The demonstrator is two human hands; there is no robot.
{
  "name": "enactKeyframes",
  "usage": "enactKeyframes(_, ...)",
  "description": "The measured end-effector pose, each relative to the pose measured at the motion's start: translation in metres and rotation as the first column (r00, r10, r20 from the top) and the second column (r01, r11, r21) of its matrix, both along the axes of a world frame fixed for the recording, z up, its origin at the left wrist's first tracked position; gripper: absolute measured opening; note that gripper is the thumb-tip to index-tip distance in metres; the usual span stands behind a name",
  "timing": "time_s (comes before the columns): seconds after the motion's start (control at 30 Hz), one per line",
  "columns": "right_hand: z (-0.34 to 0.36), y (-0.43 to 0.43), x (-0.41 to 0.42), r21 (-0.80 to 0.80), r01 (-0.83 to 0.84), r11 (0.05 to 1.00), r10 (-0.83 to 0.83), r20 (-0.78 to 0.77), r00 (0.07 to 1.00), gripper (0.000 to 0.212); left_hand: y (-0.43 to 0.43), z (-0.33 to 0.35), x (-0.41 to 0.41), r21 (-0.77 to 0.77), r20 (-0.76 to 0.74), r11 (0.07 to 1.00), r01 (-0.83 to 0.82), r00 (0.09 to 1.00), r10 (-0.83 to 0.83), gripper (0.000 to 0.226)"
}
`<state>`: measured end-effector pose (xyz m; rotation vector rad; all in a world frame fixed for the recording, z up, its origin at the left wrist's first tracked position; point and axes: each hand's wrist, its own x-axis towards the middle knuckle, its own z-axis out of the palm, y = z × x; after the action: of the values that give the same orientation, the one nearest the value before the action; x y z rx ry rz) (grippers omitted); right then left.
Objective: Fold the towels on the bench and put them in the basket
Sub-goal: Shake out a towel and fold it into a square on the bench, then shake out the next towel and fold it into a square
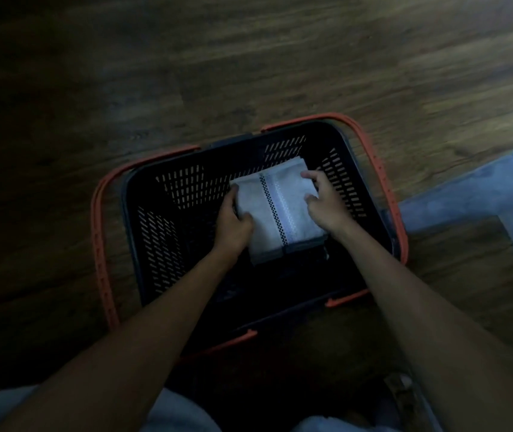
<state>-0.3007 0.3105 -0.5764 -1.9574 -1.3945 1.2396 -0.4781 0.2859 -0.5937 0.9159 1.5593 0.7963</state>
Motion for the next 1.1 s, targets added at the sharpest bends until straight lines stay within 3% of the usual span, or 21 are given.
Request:
enactKeyframes(0.1, -0.001, -0.003, -0.009, -0.001, -0.166, 0.986, 0.156, 0.332, 0.93, 0.047, 0.0, -0.003, 0.001, 0.038, -0.181, 0.997, 0.074, 0.981, -0.066, 0.062)
enactKeyframes(0.17, -0.002, -0.006, -0.018, 0.034, -0.362, 0.932, 0.248, 0.669, 0.701, 0.058, -0.002, 0.0, 0.001, 0.167, -0.404, 0.972, 0.166, 0.911, -0.087, 0.059)
enactKeyframes(0.2, -0.004, -0.008, -0.02, 0.065, -0.459, 0.886, 0.253, 0.762, 0.596, 0.065, -0.004, 0.0, 0.001, 0.223, -0.532, 0.941, 0.256, 0.84, -0.102, 0.06)
enactKeyframes(0.27, -0.006, -0.006, -0.022, 0.008, -0.543, 0.839, 0.307, 0.818, 0.486, 0.072, -0.005, -0.001, 0.0, 0.172, -0.709, 0.884, 0.436, 0.677, -0.196, 0.065)
enactKeyframes(0.4, -0.01, -0.001, -0.02, -0.257, -0.496, 0.83, 0.488, 0.766, 0.418, 0.07, 0.005, -0.003, -0.007, -0.122, -0.751, 0.806, 0.579, 0.477, -0.456, 0.066)
enactKeyframes(0.53, 0.015, -0.004, -0.027, -0.249, -0.444, 0.86, 0.479, 0.694, 0.537, 0.068, 0.008, 0.023, -0.009, -0.114, -0.763, 0.792, 0.599, 0.459, -0.456, 0.06)
enactKeyframes(0.67, 0.071, -0.022, -0.019, -0.159, -0.443, 0.883, 0.419, 0.693, 0.586, 0.05, 0.004, 0.075, -0.013, -0.027, -0.822, 0.796, 0.605, 0.44, -0.362, 0.045)
enactKeyframes(0.9, 0.244, -0.063, 0.006, 0.04, -0.266, 0.963, 0.18, 0.639, 0.748, 0.031, -0.012, 0.224, -0.017, 0.197, -0.846, 0.711, 0.675, 0.483, -0.224, 0.028)
enactKeyframes(1.1, 0.383, -0.133, 0.021, 0.141, -0.153, 0.978, 0.019, 0.671, 0.741, 0.035, -0.05, 0.359, -0.014, 0.26, -0.854, 0.623, 0.738, 0.477, -0.207, 0.032)
